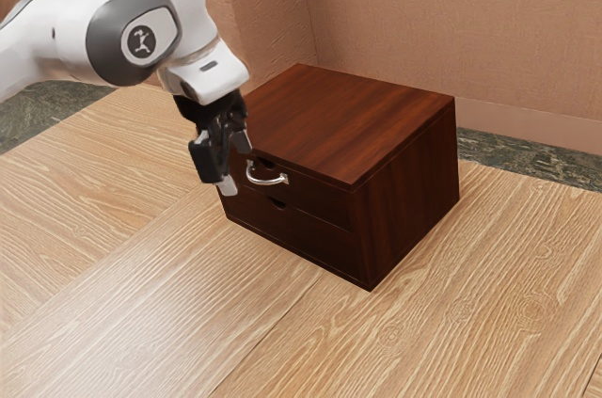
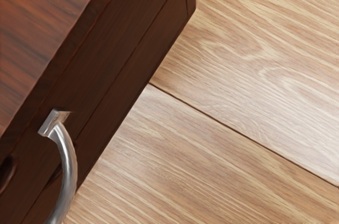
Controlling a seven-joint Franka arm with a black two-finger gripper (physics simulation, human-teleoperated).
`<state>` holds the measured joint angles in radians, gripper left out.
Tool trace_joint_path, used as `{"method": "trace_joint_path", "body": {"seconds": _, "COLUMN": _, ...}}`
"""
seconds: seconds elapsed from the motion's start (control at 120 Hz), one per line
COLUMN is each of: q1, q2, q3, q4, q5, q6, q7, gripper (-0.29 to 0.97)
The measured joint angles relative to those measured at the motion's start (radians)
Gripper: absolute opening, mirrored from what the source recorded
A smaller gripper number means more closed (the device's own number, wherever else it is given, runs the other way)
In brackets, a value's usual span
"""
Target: Pull the drawer handle with one arm to open the drawer
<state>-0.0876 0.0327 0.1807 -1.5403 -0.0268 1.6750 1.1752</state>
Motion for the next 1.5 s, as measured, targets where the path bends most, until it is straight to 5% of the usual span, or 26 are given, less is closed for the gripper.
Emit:
{"method": "trace_joint_path", "body": {"seconds": 0.383, "q1": -0.015, "q2": -0.098, "q3": 0.014, "q4": -0.217, "q5": -0.002, "q6": 0.205, "q7": 0.331, "gripper": 0.68}}
{"method": "trace_joint_path", "body": {"seconds": 0.642, "q1": 0.011, "q2": -0.081, "q3": 0.016, "q4": -0.233, "q5": -0.002, "q6": 0.289, "q7": 0.47, "gripper": 0.68}}
{"method": "trace_joint_path", "body": {"seconds": 1.5, "q1": -0.038, "q2": -0.063, "q3": 0.062, "q4": -0.27, "q5": -0.006, "q6": 0.398, "q7": 0.646, "gripper": 0.7}}
